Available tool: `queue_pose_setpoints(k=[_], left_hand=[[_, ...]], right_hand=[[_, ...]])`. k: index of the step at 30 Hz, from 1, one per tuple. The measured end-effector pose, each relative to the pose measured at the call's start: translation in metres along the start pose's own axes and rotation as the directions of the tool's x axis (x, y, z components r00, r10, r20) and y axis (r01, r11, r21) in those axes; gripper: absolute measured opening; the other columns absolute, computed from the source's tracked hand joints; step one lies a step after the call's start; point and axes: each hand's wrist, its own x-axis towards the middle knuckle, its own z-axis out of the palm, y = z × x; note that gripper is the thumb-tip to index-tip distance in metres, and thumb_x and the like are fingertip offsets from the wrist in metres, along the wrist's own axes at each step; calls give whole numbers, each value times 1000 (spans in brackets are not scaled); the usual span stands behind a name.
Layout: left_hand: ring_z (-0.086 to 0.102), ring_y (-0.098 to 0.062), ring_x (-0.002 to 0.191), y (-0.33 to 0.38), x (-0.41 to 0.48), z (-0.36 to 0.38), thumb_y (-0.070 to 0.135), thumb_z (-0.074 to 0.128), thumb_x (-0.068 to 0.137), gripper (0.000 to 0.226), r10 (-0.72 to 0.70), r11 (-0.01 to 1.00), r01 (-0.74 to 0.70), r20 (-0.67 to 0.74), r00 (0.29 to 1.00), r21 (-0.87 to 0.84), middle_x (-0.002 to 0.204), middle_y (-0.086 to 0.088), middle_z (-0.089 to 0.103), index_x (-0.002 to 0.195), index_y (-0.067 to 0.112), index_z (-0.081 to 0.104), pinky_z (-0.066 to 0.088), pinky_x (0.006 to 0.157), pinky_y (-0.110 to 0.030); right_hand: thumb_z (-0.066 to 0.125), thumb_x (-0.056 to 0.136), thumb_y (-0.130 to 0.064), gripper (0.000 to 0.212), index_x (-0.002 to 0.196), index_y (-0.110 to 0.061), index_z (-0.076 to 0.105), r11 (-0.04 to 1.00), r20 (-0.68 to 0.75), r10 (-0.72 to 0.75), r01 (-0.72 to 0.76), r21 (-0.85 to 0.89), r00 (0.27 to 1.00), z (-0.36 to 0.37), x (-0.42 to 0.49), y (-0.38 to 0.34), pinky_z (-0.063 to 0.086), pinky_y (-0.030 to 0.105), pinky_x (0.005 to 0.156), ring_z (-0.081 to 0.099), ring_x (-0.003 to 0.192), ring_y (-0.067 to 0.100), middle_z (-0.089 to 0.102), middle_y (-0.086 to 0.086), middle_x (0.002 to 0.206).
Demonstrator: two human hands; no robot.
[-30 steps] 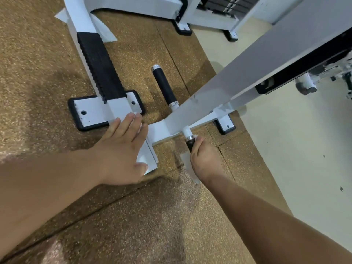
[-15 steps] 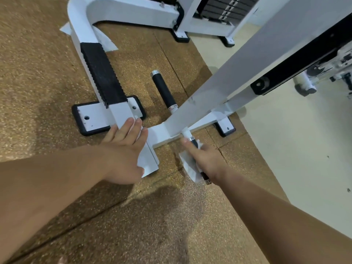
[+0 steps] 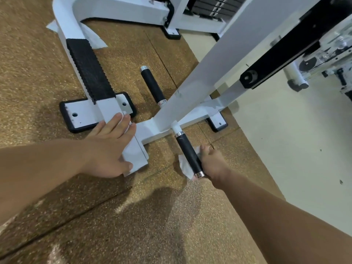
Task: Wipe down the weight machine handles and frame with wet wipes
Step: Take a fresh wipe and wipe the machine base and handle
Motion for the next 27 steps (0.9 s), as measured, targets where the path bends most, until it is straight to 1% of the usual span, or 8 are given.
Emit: queue_pose_setpoints(k=[2,5,9,11,14,18,24,27], left_hand=[[-50,-21,141,2,1,0,62,42,99,106,-17,1000,17,-4,1000,0,150,0,-57,151,22,-42,-17,126,-47],[-49,-22,142,7,2,1,58,44,99,106,-28,1000,28,-11,1000,-13,152,-2,-55,152,21,-40,-17,125,-47],[-48,-22,142,8,3,1,56,46,98,107,-42,999,42,-14,999,-21,153,-1,-54,153,20,-39,-18,125,-47],[-49,-22,142,7,3,2,57,46,98,107,-40,999,40,-14,999,-20,152,-1,-55,153,21,-39,-19,125,-47],[-50,-20,141,4,3,3,59,45,97,107,-29,999,28,-15,999,-24,151,0,-56,152,23,-40,-19,125,-46],[-50,-19,141,2,3,4,61,45,97,108,-20,1000,20,-20,1000,-19,151,2,-56,152,24,-40,-19,125,-46],[-51,-21,140,5,5,5,56,46,97,107,-24,999,23,-27,999,-27,150,1,-57,152,22,-40,-19,125,-48],[-51,-22,140,5,6,6,55,45,97,107,-25,999,24,-26,999,-27,151,1,-57,152,22,-40,-19,125,-48]], right_hand=[[41,115,-35,35,118,-5,59,992,-103,82,-71,102,991,-10,7,3,64,46,75,73,86,29,66,12,95],[42,114,-28,37,128,1,59,990,-217,52,-21,143,975,-21,18,-10,65,42,66,72,80,28,68,11,94],[59,107,-41,44,138,-11,49,994,35,1,-5,113,999,-10,20,-30,59,55,101,71,107,32,67,14,118],[64,106,-33,44,140,-13,46,971,192,63,-104,215,979,3,19,-39,60,56,100,74,104,34,71,20,121],[62,107,-19,39,141,-10,46,953,253,100,-166,254,962,8,22,-49,67,46,83,78,89,34,76,24,111],[56,109,-12,24,128,1,62,999,297,-44,48,-4,954,4,17,-56,63,39,77,72,80,21,76,13,101],[56,105,-8,16,107,-9,71,957,302,-174,233,-172,937,-1,3,-54,51,34,75,65,82,20,74,8,94],[57,104,-2,14,105,-4,72,935,251,-222,278,-218,942,-8,-6,-46,58,33,68,69,76,18,75,9,87]])
